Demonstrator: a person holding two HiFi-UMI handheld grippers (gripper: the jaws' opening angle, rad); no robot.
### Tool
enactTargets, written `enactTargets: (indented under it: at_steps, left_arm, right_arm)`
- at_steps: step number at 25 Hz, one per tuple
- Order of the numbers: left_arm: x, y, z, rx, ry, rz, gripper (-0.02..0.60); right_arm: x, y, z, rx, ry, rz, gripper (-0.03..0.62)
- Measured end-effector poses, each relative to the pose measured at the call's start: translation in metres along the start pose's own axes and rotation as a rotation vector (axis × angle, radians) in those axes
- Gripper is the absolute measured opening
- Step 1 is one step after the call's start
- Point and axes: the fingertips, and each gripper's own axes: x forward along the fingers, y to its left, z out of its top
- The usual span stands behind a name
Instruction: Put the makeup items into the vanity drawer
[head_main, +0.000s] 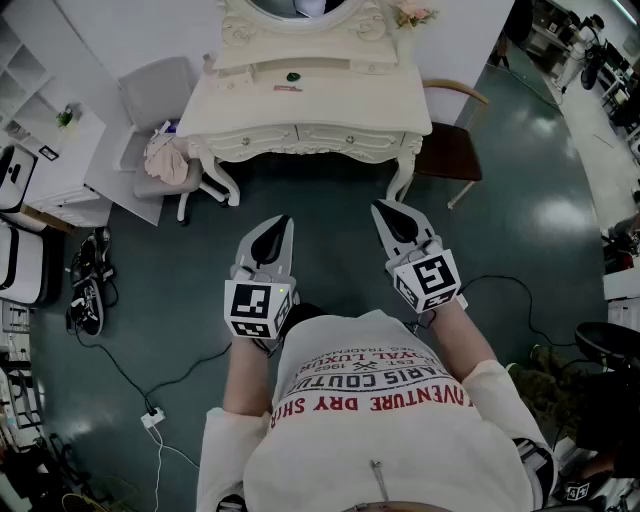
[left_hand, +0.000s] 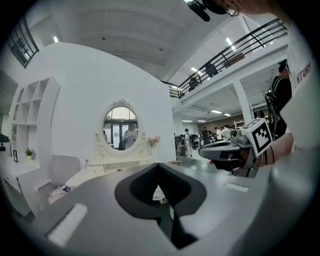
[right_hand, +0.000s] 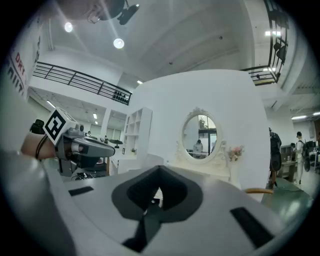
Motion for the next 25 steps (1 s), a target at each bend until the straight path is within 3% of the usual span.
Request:
enactTargets:
  at_steps: [5,17,25]
  left_arm:
    - [0.003,0.0,0.0,0.003,-0.005,-0.006,0.011]
    - [0.013,0.005,-0.006,0.0,0.026,-0.001,0.011]
    - [0.029,0.048,-0.017,-0.001,0.062,0.029,0.011]
  right_arm:
    - [0.0,-0.008,-0.001,0.0,-0.005,-0.044,0.008]
    - [0.013,-0.017,-0.007,0.035,0.001,-0.047,0.008]
    - [0.063,-0.022,-0.018,0.049,0.008,-0.04,0.008]
